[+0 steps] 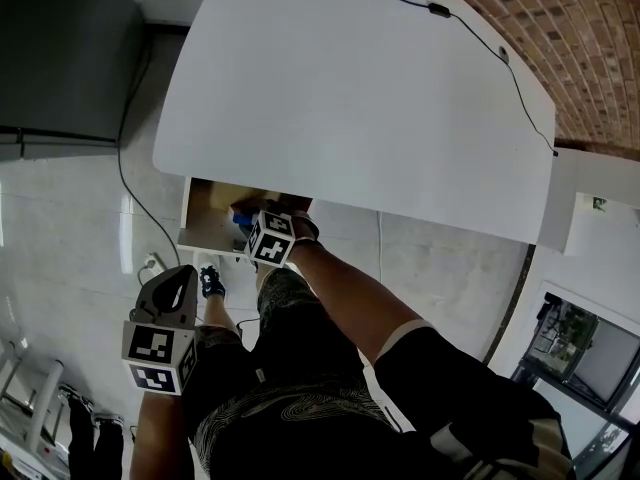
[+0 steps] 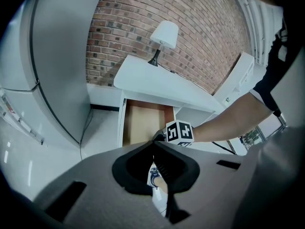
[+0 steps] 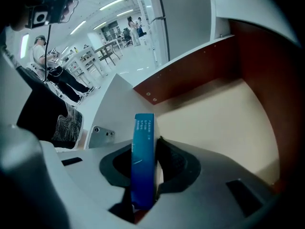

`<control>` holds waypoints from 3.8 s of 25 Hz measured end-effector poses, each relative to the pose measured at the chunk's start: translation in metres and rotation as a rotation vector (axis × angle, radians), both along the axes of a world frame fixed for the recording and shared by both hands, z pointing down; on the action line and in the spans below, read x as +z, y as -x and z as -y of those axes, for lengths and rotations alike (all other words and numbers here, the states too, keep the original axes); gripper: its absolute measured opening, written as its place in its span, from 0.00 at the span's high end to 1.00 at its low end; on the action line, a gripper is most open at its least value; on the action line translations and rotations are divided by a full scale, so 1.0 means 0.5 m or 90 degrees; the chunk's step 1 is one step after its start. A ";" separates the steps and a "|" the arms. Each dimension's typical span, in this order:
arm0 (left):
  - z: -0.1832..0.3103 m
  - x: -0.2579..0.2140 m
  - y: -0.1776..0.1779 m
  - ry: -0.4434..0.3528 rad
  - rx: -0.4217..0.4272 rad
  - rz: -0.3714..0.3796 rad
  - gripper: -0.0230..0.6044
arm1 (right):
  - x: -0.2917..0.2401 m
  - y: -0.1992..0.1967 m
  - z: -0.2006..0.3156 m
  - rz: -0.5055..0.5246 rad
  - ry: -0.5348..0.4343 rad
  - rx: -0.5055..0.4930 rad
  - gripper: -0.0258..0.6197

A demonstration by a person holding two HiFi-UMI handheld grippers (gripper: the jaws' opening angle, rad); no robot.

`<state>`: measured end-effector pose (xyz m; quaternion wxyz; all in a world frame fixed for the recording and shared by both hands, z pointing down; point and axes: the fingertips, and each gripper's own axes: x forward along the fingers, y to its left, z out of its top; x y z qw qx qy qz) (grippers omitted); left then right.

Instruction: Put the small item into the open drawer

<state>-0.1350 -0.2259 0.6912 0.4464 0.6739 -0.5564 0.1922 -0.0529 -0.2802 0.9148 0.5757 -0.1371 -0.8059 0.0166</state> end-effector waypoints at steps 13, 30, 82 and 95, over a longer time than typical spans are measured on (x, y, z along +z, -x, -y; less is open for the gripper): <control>-0.005 0.017 0.010 0.005 -0.014 -0.010 0.94 | 0.011 0.000 0.015 -0.017 -0.009 0.014 0.75; 0.014 -0.017 0.017 -0.021 0.014 -0.003 0.94 | -0.041 0.004 0.090 -0.020 -0.090 0.072 0.75; -0.029 -0.436 -0.017 -0.283 0.221 -0.016 0.94 | -0.856 -0.061 -0.099 0.463 -0.060 0.603 0.93; -0.127 -0.509 -0.083 -0.312 0.173 0.014 0.94 | -0.977 -0.165 -0.232 0.542 0.007 0.599 0.95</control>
